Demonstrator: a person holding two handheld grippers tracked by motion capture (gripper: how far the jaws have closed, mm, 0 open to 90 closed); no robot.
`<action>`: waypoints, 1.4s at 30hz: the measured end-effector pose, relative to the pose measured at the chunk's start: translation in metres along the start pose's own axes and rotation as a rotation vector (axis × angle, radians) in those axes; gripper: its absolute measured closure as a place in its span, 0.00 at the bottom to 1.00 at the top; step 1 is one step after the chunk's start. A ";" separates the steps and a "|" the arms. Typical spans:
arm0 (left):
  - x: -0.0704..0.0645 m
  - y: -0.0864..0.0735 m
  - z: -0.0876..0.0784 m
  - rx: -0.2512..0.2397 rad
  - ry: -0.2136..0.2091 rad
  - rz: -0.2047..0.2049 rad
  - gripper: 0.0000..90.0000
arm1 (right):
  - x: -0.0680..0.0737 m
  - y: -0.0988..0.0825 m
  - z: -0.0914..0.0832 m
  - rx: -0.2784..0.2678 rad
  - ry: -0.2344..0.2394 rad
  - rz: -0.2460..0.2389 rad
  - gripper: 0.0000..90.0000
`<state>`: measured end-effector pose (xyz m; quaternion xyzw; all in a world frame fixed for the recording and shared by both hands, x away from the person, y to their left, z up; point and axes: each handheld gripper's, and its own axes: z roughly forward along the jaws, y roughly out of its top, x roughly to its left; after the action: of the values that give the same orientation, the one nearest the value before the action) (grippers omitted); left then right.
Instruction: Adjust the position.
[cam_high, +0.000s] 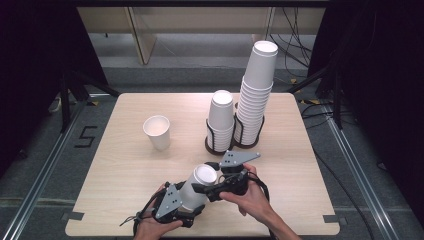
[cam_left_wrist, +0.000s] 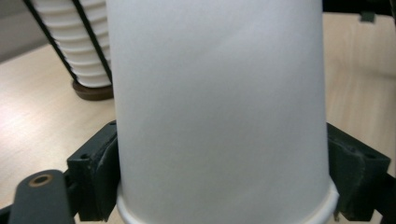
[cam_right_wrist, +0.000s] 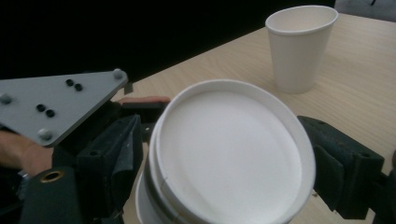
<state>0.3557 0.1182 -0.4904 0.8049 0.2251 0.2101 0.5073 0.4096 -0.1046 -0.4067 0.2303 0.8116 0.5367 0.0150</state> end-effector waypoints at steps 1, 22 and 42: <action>0.002 0.000 -0.001 0.025 -0.020 0.012 0.16 | 0.000 0.001 -0.002 -0.005 -0.004 -0.019 0.20; -0.005 0.003 -0.002 0.136 -0.114 0.245 0.16 | -0.005 -0.008 -0.007 0.284 0.145 -0.152 0.21; 0.005 -0.002 -0.009 -0.142 -0.097 0.160 0.05 | -0.021 -0.003 -0.024 0.141 0.231 -0.074 0.29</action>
<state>0.3544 0.1281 -0.4885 0.7916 0.1198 0.2260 0.5550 0.4215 -0.1342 -0.4040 0.1376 0.8514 0.5005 -0.0749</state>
